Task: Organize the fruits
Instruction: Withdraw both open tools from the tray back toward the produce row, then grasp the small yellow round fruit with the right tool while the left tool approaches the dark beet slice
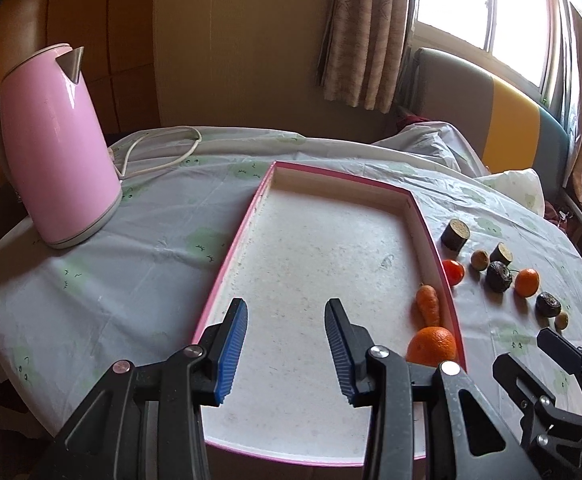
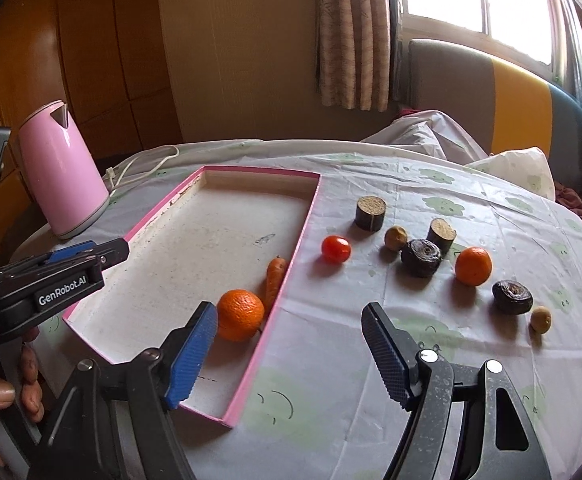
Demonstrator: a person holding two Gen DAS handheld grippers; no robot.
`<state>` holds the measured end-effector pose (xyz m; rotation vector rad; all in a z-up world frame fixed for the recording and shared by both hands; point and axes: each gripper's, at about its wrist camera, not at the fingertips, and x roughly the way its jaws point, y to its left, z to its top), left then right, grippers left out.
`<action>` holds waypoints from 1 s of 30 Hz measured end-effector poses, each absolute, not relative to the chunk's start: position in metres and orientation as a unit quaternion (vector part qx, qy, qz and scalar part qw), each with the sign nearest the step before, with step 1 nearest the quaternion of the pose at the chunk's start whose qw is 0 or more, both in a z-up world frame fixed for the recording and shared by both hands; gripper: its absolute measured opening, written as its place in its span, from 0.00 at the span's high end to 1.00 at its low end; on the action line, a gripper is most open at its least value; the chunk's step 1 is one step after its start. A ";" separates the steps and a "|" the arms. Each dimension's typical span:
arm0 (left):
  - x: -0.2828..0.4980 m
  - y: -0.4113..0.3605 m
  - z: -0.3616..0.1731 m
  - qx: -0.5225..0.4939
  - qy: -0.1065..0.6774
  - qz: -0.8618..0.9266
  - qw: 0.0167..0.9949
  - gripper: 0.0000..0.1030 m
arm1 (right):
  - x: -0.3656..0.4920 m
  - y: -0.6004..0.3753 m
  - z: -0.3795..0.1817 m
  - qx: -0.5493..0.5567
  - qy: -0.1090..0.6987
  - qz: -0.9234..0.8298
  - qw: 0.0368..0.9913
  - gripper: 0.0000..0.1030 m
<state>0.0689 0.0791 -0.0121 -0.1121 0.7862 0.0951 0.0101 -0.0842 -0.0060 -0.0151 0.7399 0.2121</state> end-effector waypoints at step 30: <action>0.071 -0.083 -0.022 0.003 0.404 -0.211 0.890 0.63 | 0.008 -0.282 -0.029 0.080 0.387 -0.119 0.911 0.27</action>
